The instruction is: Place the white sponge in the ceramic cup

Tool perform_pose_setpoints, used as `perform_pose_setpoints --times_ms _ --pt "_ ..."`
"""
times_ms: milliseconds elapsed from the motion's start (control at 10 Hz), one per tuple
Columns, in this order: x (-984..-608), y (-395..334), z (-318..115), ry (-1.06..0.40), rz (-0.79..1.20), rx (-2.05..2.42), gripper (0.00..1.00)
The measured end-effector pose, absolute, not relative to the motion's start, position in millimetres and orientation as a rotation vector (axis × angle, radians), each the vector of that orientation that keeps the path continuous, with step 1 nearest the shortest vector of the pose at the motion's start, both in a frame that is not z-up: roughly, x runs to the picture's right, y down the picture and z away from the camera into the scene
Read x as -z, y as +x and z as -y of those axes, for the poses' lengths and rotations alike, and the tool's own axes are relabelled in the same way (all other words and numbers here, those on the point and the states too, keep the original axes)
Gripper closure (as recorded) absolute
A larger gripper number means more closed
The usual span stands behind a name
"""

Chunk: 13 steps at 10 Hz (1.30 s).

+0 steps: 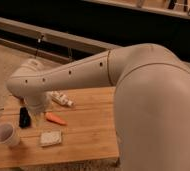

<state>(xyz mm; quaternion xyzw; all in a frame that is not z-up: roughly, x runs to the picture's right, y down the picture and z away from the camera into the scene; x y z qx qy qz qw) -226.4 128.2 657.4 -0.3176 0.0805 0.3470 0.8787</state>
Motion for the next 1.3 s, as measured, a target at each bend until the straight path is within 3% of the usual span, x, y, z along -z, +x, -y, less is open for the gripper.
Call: perform_pose_setpoints --times_ms 800,1000,1300 --pt "-630.7 -235.6 -174.4 -0.588 0.011 -0.054 0.35" --pt "-636.8 -239.7 -185.7 -0.612 0.062 -0.026 0.35" --pt "-674.5 -239.0 -188.7 -0.646 0.109 -0.037 0.35"
